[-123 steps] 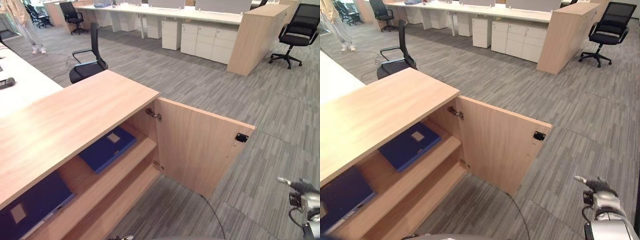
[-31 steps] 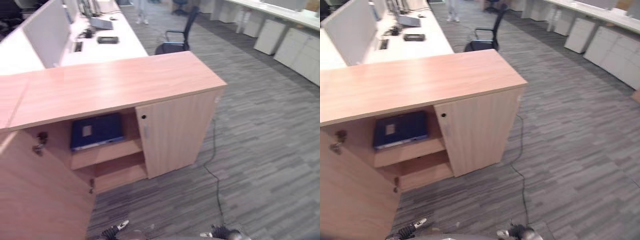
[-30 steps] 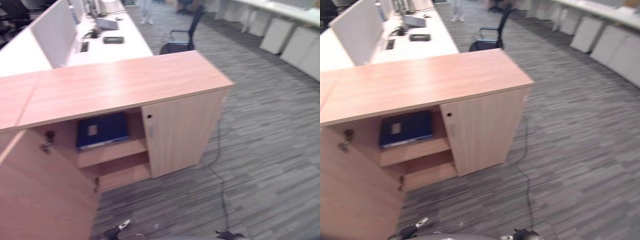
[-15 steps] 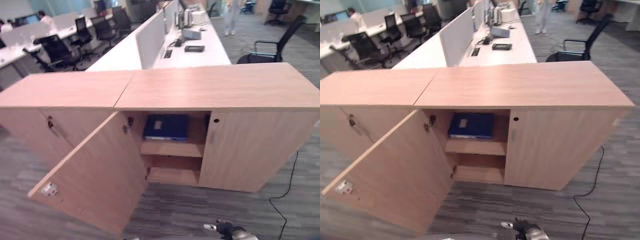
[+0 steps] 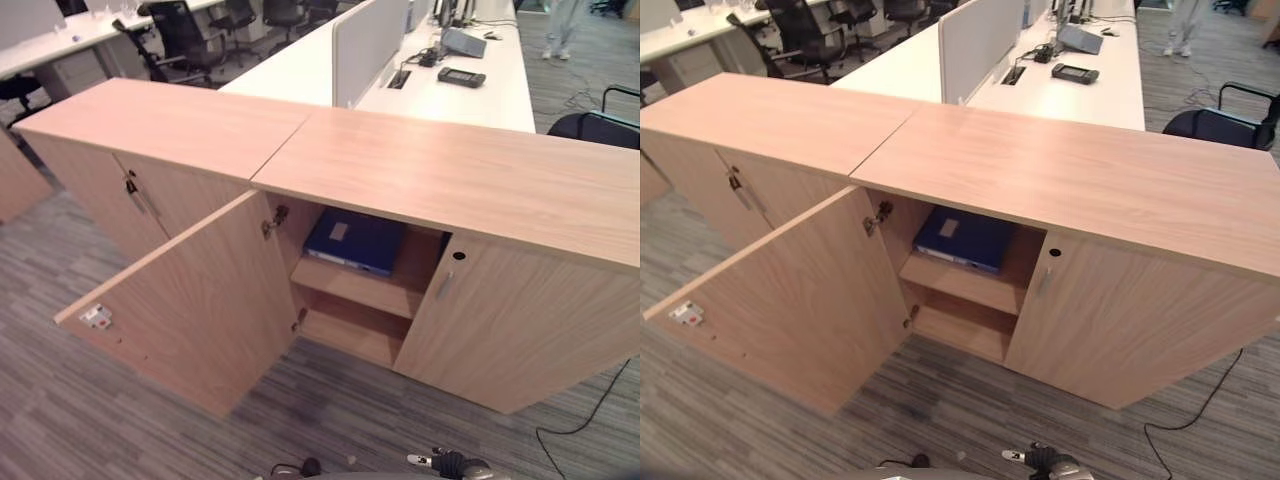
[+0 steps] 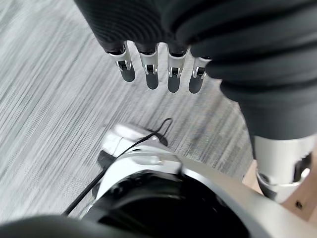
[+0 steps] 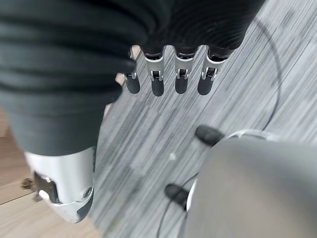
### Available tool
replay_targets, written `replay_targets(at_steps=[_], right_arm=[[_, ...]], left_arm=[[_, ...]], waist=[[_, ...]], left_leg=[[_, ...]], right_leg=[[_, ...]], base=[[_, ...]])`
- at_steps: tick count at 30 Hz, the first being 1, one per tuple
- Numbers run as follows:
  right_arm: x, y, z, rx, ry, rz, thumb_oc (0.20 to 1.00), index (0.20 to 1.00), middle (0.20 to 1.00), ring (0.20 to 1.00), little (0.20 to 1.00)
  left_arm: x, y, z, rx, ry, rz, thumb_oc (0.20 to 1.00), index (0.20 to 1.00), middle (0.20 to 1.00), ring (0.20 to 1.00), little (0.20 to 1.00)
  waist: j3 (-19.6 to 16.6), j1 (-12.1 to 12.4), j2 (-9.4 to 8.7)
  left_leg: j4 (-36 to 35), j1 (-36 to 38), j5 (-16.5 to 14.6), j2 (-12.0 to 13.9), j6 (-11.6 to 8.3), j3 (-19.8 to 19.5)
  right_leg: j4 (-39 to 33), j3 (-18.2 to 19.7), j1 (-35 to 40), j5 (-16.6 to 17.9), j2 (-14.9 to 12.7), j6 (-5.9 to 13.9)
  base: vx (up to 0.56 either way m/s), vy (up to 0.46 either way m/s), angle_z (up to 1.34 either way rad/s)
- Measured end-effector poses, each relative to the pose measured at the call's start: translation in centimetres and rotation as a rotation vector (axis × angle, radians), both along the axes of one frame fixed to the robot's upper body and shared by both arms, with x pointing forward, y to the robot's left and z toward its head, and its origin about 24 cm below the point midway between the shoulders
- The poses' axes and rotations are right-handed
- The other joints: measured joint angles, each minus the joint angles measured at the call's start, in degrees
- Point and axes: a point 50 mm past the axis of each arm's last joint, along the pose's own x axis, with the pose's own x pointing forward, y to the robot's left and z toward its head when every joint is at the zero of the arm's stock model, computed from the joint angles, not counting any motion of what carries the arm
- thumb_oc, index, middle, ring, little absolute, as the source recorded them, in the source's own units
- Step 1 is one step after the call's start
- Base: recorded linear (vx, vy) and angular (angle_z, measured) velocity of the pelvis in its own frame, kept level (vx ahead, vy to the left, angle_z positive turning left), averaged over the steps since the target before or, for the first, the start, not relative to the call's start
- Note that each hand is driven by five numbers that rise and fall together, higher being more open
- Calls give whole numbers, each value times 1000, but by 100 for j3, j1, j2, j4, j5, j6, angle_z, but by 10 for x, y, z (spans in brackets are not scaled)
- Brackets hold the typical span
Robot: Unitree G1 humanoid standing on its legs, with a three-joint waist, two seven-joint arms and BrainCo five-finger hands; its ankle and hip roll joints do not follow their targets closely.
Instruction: Put the empty folder in the office cabinet
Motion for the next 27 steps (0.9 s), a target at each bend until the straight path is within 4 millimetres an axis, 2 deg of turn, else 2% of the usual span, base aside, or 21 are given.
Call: replay_targets(at_steps=[2, 3, 4, 5, 6, 7, 9, 11, 12, 15, 16, 20, 23, 27], right_arm=[[6, -4, 2, -5, -14, -13, 1000, 1000, 1000, 1000, 1000], [5, -6, 3, -7, -20, -29, 1000, 1000, 1000, 1000, 1000], [4, -7, 3, -9, -16, -29, 1000, 1000, 1000, 1000, 1000], [1, -12, 3, -20, -11, -36, 1000, 1000, 1000, 1000, 1000], [-4, -18, 3, -29, -2, -58, 1000, 1000, 1000, 1000, 1000], [-11, -27, 4, -46, 8, -93, 1000, 1000, 1000, 1000, 1000], [-17, -33, 4, -52, 13, -133, 1000, 1000, 1000, 1000, 1000], [-17, -32, 4, -46, 9, -144, 1000, 1000, 1000, 1000, 1000], [-16, -30, 3, -36, 2, -151, 1000, 1000, 1000, 1000, 1000], [-19, -28, 2, -30, 11, -152, 1000, 1000, 1000, 1000, 1000], [-20, -27, 2, -29, 12, -152, 1000, 1000, 1000, 1000, 1000], [-23, -30, 2, -32, 19, -153, 1000, 1000, 1000, 1000, 1000], [-20, -32, 3, -36, 6, -147, 1000, 1000, 1000, 1000, 1000], [-21, -36, 5, -43, 4, -143, 1000, 1000, 1000, 1000, 1000]], left_arm=[[14, 1, 1, 9, -18, 3, 1000, 1000, 1000, 1000, 1000], [3, 5, 1, 19, 9, 44, 1000, 1000, 1000, 1000, 1000], [3, 6, 1, 25, 9, 44, 1000, 1000, 1000, 1000, 1000], [6, 6, 1, 28, -4, 50, 1000, 1000, 1000, 1000, 1000], [8, 6, 2, 25, -27, 68, 1000, 1000, 1000, 1000, 1000], [18, 11, 5, 40, -78, 90, 1000, 1000, 1000, 1000, 1000], [34, 25, 12, 82, -151, 99, 1000, 1000, 1000, 1000, 1000], [43, 44, 20, 139, -176, 91, 1000, 1000, 1000, 1000, 1000], [51, 63, 28, 190, -203, 108, 1000, 1000, 1000, 1000, 1000], [61, 88, 42, 273, -249, 101, 1000, 1000, 1000, 1000, 1000], [74, 99, 51, 306, -286, 93, 1000, 1000, 1000, 1000, 1000], [104, 136, 82, 435, -354, 56, 1000, 1000, 1000, 1000, 1000], [120, 146, 96, 469, -413, 75, 1000, 1000, 1000, 1000, 1000], [137, 161, 113, 517, -448, 87, 1000, 1000, 1000, 1000, 1000]], waist=[[226, 12, -70], [268, -4, -159], [279, -21, -187], [272, -20, -86], [241, -35, 12], [151, -25, 185], [116, -8, 209], [70, -14, 200], [60, -14, 211], [-98, -6, 244], [-145, -16, 311], [-256, -21, 473], [-295, -55, 550], [-321, -105, 520]], left_leg=[[109, -181, 187, -13, -278, 174], [704, -197, -250, 59, 18, 918], [862, -150, -374, 67, 63, 1057], [682, 55, -400, 108, 85, 1021], [318, 248, -370, 177, 85, 973], [-19, 417, -375, 228, 116, 948], [-372, 614, -277, 181, 229, 910], [-396, 666, -284, 122, 247, 905], [-475, 769, -271, 99, 267, 908], [-528, 808, -270, 95, 277, 953], [-561, 849, -269, 93, 278, 990], [-602, 1013, -283, 135, 300, 1110], [-604, 1042, -290, 163, 292, 1191], [-606, 1076, -293, 210, 286, 1261]], right_leg=[[53, -206, -92, -31, -58, -263], [139, -275, -96, -41, -160, -440], [183, -273, -98, -68, -220, -415], [268, -264, -82, -125, -248, -327], [260, -298, -58, -37, -174, -251], [214, -394, -29, -14, -149, -202], [17, -448, 110, 68, -168, -74], [-144, -447, 203, 131, -212, -14], [-145, -435, 240, 132, -235, -10], [-144, -407, 238, 130, -247, -5], [-147, -370, 240, 130, -250, -4], [-148, -231, 319, 133, -214, -1], [-149, -115, 297, 139, -183, 1], [-148, -56, 297, 138, -140, -2]], base=[[-17, -43, 58], [52, -37, 20], [53, -24, 11], [81, -2, 14], [51, 32, 24], [68, 47, 35], [49, 38, 20], [47, 45, 0], [35, 41, -5], [33, 31, -7], [38, 36, -13], [26, 34, -19], [21, 14, -16], [12, 16, -12]])
